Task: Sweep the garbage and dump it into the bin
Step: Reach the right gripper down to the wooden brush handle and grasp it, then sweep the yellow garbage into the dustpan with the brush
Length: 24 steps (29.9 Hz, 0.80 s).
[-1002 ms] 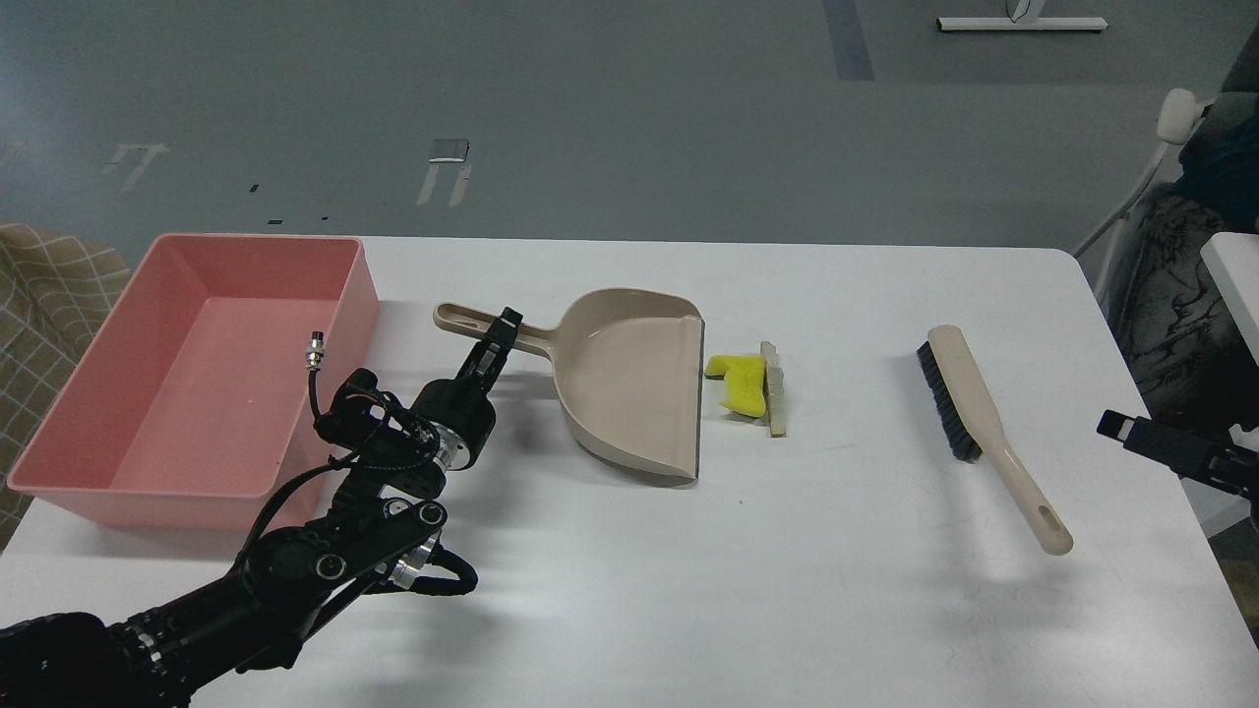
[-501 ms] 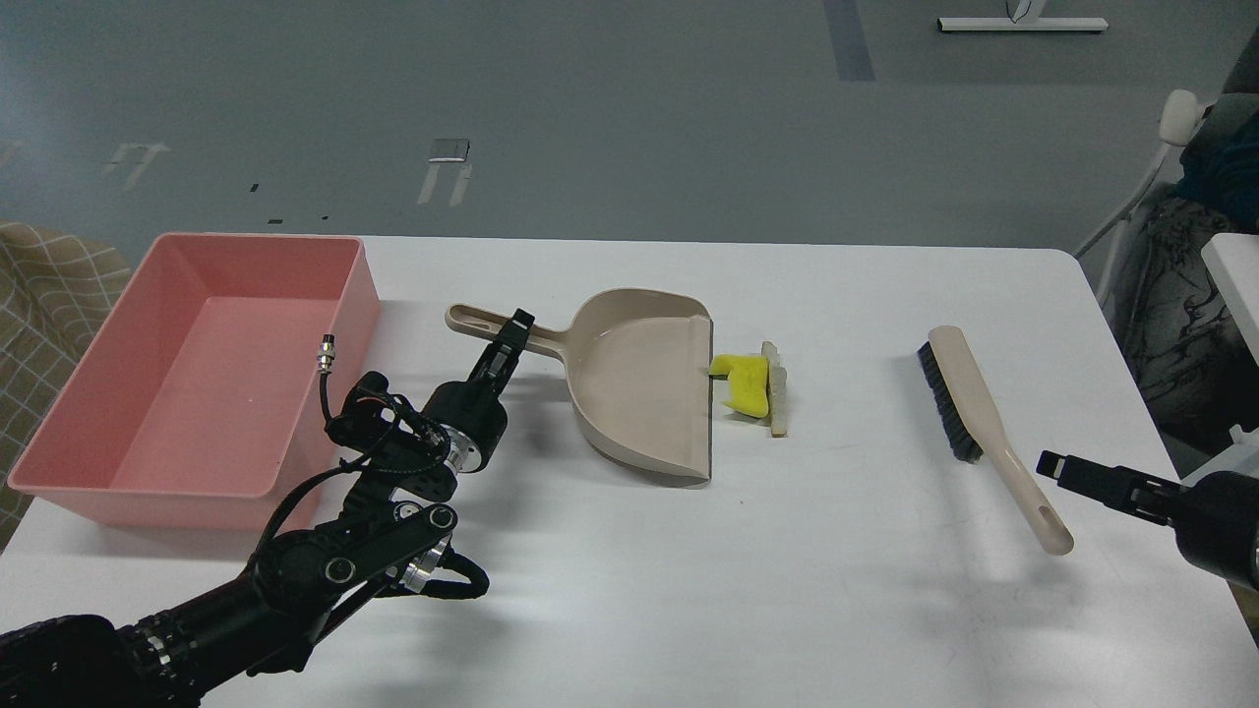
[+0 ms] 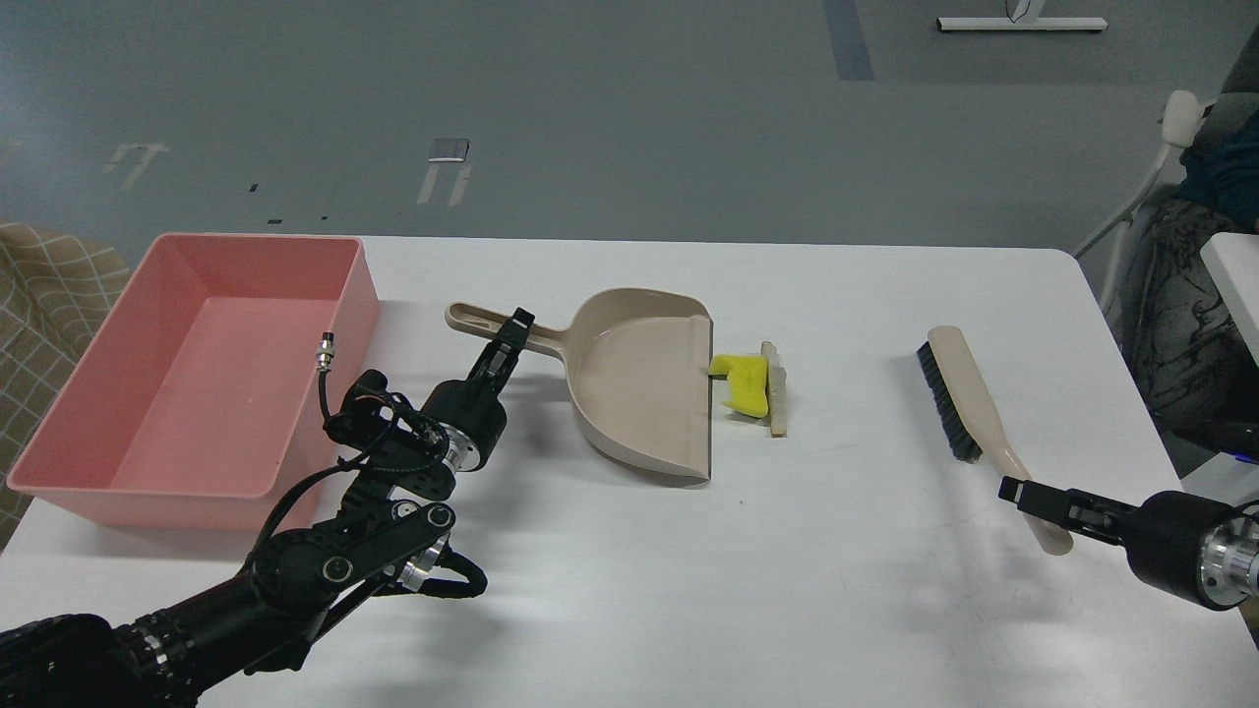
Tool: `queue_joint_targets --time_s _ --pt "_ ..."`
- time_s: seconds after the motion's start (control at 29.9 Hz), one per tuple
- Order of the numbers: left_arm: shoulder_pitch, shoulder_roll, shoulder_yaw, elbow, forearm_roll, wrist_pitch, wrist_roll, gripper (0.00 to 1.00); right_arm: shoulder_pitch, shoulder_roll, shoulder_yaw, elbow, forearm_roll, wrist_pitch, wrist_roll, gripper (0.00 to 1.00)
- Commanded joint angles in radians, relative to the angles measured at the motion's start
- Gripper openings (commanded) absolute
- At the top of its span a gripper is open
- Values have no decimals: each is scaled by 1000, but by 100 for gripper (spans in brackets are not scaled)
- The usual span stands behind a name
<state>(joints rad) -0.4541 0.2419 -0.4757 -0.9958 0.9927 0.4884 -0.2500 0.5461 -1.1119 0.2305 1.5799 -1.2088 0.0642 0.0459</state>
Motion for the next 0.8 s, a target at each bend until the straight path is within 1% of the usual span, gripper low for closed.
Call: queue_joint_targets --time_s 0.0,0.07,0.27,0.33,0.37,0.43,0.47,0.5,0.53,0.57,0.6,0.63,0.67,0.77 --pt "0 1 -1 0 0 0 0 0 -2 1 -4 0 0 0 -1 60" --pt "0 1 -1 0 0 0 0 0 -2 1 -4 0 0 0 -1 59" --pt "0 1 -1 -3 0 0 -3 0 -2 1 -4 0 0 0 -1 49" --pt "0 5 -1 -16 -2 0 -2 0 -2 1 -4 0 0 0 0 48" --pt "2 7 0 -27 -2 0 -2 0 -2 1 -4 0 0 0 -1 43" --pt "3 10 0 -33 -2 0 -2 0 -2 1 -3 0 0 0 -1 38" --pt "3 10 0 -35 -2 0 -2 0 -2 1 -4 0 -1 0 -1 32" --pt "3 11 0 -35 -2 0 -2 0 -3 1 -4 0 0 0 -1 30" --pt "3 11 -1 -35 -3 0 0 0 -2 1 -4 0 0 0 -1 23" --pt "5 11 -1 -35 -2 0 -2 0 -2 1 -2 0 -1 0 -1 18" --pt "5 13 -1 -35 -2 0 0 0 -2 1 -3 0 -2 0 -1 7" --pt "5 13 -1 -35 -2 0 -2 0 -2 1 -4 0 -2 0 -1 3" --pt "5 13 -1 -35 -2 0 0 0 -2 1 -4 0 -2 0 -1 0" --pt "5 13 -1 -35 -3 0 0 0 5 1 0 5 2 0 -1 0"
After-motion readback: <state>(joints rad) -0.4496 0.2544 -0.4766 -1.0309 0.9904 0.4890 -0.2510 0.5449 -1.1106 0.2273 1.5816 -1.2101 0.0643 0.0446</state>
